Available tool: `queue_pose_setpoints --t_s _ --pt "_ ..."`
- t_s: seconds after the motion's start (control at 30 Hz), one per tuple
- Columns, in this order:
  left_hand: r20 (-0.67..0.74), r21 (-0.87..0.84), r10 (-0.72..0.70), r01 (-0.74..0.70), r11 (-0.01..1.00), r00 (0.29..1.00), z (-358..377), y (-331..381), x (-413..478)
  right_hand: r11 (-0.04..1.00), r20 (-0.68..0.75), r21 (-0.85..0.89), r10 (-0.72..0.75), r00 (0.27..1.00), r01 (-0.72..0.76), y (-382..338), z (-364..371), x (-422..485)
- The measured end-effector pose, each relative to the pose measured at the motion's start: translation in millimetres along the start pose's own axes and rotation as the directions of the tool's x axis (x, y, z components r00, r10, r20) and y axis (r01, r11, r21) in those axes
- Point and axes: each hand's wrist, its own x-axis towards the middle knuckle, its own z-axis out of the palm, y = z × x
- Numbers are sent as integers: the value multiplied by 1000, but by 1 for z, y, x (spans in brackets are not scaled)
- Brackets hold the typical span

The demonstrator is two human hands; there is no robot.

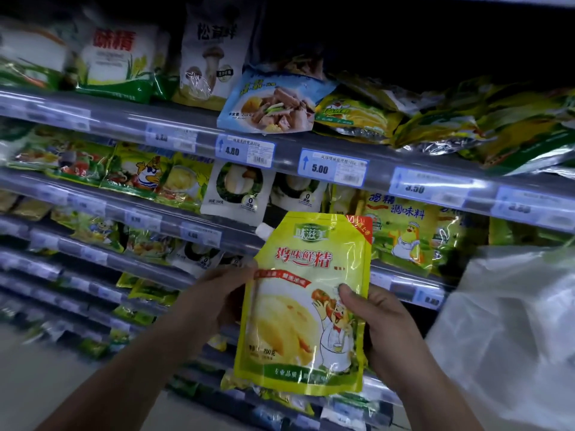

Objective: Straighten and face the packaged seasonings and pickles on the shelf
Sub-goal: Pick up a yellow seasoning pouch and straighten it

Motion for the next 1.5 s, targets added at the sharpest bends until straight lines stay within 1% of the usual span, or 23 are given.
queue_pose_setpoints --t_s 0.07,0.13,0.17,0.2,0.27,0.37,0.43,0.53,0.63,0.73,0.83,0.9,0.97,1.0,1.07,1.1,1.13,1.17,1.2,1.23,1.3,1.37,1.5 --pt "1 120 119 -118 986 993 -1 5 -4 998 28 -57 -8 1000 9 6 6 -7" --pt "32 209 255 -256 944 966 5 13 -10 994 32 -103 -17 999 20 11 13 -14" --pt "19 210 301 -298 931 954 8 16 -13 995 19 -96 -13 1000 15 11 17 -16" --pt "14 185 317 -314 931 948 10 18 -15 997 2 -71 -16 1000 16 11 22 -18" --pt "43 114 315 -318 941 948 9 19 -17 998 -16 -3 -60 998 60 8 30 -18" --pt "92 68 294 -301 951 951 -2 20 -16 992 -78 48 -113 991 117 2 41 -13" --pt "74 -5 292 -293 956 953 -17 21 -10 989 -107 111 -85 991 97 1 49 -9" --pt "76 -126 258 -247 961 963 -40 27 -2 980 -93 190 -39 995 57 0 64 -4" --pt "118 -117 276 -263 958 954 -59 33 4 974 -76 216 -55 996 70 0 84 0" --pt "228 -49 286 -283 958 931 -72 39 10 970 -104 206 -107 989 126 0 101 6" --pt "272 -115 215 -190 975 938 -82 45 20 949 -139 283 -103 985 140 3 109 14" --pt "283 -137 172 -137 981 944 -86 48 26 942 -135 316 -76 988 116 5 111 17" --pt "264 -128 149 -118 985 953 -88 51 30 943 -122 318 -62 991 98 8 112 20" --pt "253 -114 152 -126 985 955 -88 53 30 948 -117 304 -65 991 98 9 113 18" --pt "238 -68 220 -209 975 946 -87 57 31 967 -67 231 -95 993 108 15 112 15" --pt "239 6 288 -298 955 927 -86 58 30 981 -27 162 -105 994 108 21 112 14" --pt "252 127 368 -407 904 895 -85 61 29 991 9 88 -106 994 105 28 112 13" --pt "263 266 448 -511 818 854 -83 63 27 994 21 32 -106 994 105 34 111 13" --pt "270 369 495 -564 739 826 -80 64 23 993 3 0 -117 993 117 41 111 13" --pt "271 422 544 -606 674 794 -77 64 20 991 -25 -11 -133 991 132 45 110 15" --pt "262 457 605 -649 609 752 -70 63 14 988 -53 -7 -155 987 154 45 109 17" --pt "256 470 658 -686 555 708 -65 62 11 988 -50 -6 -153 987 153 42 106 18" --pt "232 436 692 -709 555 684 -58 61 11 992 -15 28 -122 992 123 39 95 21"
